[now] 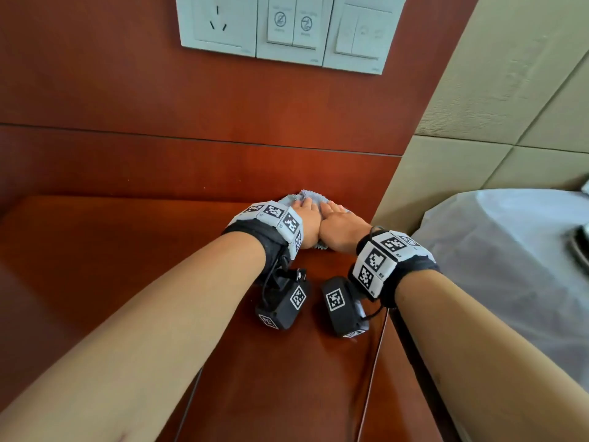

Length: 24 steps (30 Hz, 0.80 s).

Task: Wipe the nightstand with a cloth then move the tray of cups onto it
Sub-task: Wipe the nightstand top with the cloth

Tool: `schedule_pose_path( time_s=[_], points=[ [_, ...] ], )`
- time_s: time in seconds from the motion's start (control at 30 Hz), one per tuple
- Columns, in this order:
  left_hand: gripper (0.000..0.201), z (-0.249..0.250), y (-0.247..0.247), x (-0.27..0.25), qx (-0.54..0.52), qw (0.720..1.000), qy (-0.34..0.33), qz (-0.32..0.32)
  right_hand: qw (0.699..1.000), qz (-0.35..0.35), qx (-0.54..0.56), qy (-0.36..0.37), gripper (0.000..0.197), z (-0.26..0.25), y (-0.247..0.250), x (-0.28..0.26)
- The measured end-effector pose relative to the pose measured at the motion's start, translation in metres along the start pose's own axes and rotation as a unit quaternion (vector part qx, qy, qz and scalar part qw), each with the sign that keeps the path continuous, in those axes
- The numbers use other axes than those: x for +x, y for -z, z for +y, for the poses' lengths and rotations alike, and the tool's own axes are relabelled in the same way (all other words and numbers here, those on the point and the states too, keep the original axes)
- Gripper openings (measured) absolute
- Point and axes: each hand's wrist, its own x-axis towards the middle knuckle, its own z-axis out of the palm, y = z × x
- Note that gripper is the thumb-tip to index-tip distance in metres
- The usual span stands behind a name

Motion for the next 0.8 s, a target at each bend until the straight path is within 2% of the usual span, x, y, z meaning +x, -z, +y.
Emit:
schedule_pose_path(
  time_s=[0.17,0.3,0.4,0.57,0.73,0.8],
  points=[
    [0.076,0.017,0.003,0.008,0.004,1.000,0.002,0.004,0.999,0.014,0.031,0.006,0.056,0.018,0.001,-0.004],
    [0.078,0.029,0.005,0.013,-0.005,1.000,0.009,0.008,0.989,0.044,0.138,-0.022,0.052,0.033,0.000,0.004],
    [0.076,0.036,0.007,0.014,-0.023,1.000,-0.005,0.019,0.983,0.058,0.173,-0.033,0.051,0.043,-0.001,0.003],
    [0.074,0.038,0.005,0.017,-0.036,0.998,-0.031,0.029,0.987,0.058,0.137,-0.068,0.043,0.042,-0.001,-0.004],
    [0.077,0.030,-0.004,0.012,-0.027,0.998,-0.041,0.026,0.998,0.031,0.020,-0.047,0.064,0.030,-0.003,-0.011],
    [0.079,0.029,-0.008,0.004,-0.012,0.999,-0.037,0.019,0.999,0.012,-0.021,-0.028,0.065,0.025,-0.006,-0.021]
  ],
)
